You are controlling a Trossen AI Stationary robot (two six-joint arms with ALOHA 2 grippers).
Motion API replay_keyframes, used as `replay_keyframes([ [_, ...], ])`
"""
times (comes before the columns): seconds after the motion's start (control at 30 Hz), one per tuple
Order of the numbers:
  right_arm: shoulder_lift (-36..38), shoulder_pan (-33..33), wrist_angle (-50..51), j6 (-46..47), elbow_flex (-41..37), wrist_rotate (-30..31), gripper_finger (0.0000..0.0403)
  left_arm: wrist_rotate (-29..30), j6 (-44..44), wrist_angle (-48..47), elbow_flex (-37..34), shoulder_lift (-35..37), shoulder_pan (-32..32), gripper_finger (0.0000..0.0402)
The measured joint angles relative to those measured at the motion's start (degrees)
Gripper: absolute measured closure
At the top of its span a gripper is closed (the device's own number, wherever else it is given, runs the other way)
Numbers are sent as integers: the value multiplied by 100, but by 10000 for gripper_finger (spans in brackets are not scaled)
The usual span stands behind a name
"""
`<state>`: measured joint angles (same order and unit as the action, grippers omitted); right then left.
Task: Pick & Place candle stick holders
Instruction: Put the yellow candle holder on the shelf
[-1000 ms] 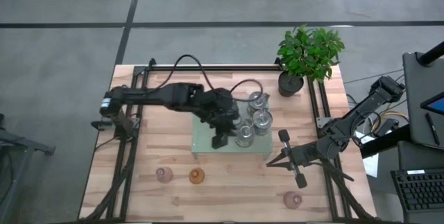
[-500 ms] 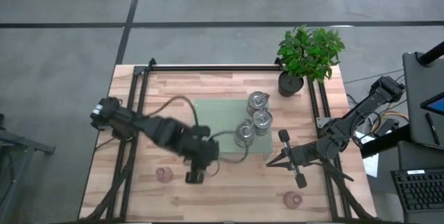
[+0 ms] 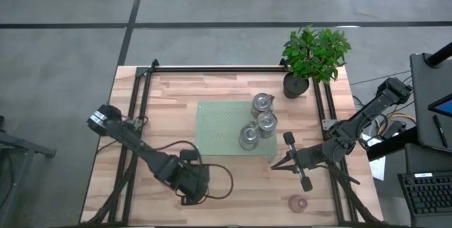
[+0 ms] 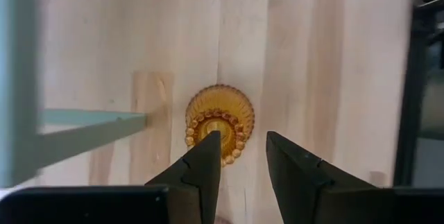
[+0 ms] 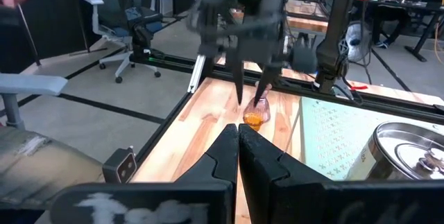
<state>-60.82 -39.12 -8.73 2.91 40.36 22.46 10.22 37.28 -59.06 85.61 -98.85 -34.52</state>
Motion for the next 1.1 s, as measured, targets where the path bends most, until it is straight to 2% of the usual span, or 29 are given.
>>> replay_keyframes([
  [0.33, 0, 1, 0, 10, 0, 2, 394, -42, 182, 844, -878, 0, -47, 285],
  [0.63, 0, 1, -2, 6, 0, 4, 394, 46, 207, 1110, -1113, 0, -47, 289],
  [0.73, 0, 1, -1, 0, 0, 4, 394, 44, 209, 1110, -1113, 0, -49, 311],
  [0.93, 0, 1, -2, -5, 0, 4, 394, 53, 194, 1059, -1109, 41, -47, 384],
  [1.1, 0, 1, -1, -5, 0, 4, 394, -30, 218, 1065, -1081, 131, -42, 378],
])
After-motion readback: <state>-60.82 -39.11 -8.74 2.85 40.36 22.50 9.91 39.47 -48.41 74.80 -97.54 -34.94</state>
